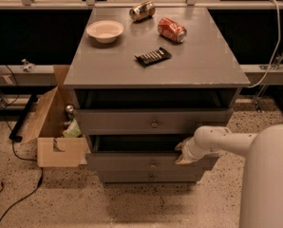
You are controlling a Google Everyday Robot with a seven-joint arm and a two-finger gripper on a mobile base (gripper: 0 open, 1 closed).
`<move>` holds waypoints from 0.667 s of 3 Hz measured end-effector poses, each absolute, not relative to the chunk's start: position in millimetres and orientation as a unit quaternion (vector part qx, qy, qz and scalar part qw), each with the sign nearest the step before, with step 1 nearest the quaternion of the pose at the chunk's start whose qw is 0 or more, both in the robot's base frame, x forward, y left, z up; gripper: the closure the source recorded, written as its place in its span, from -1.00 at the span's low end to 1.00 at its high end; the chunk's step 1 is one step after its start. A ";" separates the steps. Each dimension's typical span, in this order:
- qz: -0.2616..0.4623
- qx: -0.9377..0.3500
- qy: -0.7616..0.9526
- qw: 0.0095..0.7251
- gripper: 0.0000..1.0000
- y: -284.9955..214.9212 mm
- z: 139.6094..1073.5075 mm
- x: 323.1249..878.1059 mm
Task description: Open middle drawer
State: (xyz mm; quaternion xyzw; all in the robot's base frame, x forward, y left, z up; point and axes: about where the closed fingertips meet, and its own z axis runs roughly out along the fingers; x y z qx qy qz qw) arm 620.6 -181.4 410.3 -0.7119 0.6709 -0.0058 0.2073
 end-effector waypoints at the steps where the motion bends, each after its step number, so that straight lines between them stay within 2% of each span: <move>1: -0.006 -0.712 0.671 0.207 0.00 -181.4 410.3 620.6; 2: -0.006 -0.712 0.671 0.207 -0.46 -181.4 410.3 620.6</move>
Offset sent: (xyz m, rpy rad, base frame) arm 0.0000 0.0000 0.0000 0.0000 0.0000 0.0000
